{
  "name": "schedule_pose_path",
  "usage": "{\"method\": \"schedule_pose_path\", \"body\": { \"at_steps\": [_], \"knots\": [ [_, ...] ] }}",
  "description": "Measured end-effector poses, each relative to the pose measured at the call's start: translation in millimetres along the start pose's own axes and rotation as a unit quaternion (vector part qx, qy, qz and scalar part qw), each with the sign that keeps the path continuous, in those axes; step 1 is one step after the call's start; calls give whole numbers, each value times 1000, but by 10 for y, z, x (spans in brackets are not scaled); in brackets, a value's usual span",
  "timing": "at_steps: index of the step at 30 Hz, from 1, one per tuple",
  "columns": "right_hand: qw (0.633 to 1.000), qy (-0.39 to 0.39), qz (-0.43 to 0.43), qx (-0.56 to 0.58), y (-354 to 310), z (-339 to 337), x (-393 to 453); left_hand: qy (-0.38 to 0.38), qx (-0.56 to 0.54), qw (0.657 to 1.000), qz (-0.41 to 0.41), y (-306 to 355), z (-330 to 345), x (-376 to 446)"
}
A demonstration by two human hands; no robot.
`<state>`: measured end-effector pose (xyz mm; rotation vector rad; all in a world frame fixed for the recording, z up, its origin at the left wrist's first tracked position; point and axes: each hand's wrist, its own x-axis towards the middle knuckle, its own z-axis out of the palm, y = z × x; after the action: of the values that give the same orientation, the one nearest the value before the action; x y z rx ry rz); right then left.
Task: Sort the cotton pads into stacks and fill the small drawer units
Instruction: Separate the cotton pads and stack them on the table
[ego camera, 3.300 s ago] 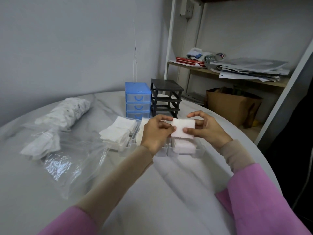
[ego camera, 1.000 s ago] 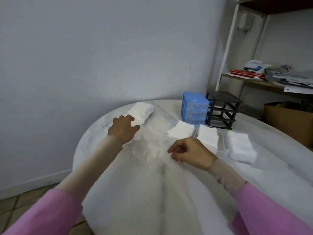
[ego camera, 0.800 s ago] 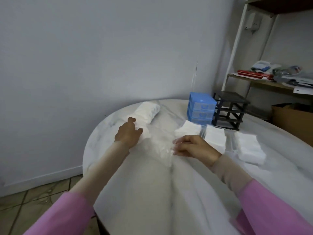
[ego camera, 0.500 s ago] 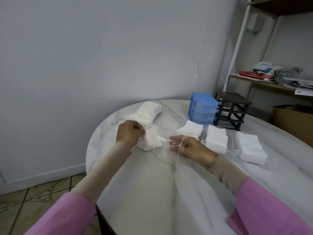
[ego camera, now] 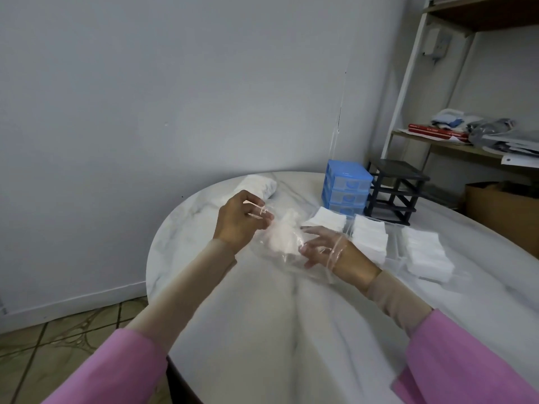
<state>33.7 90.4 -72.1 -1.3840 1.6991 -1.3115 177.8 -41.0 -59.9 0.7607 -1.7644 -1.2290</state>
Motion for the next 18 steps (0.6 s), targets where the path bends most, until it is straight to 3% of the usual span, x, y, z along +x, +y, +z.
{"method": "schedule_pose_path", "body": {
  "at_steps": [4, 14, 18],
  "knots": [
    [999, 8, 13, 42, -2, -41, -2, -68, -65, 996, 3, 32, 47, -21],
    [997, 47, 46, 34, 60, -43, 52, -207, -36, 978, 7, 143, 134, -163],
    [993, 53, 87, 57, 100, -47, 111, -228, -30, 973, 12, 188, 165, -188]
  ]
}}
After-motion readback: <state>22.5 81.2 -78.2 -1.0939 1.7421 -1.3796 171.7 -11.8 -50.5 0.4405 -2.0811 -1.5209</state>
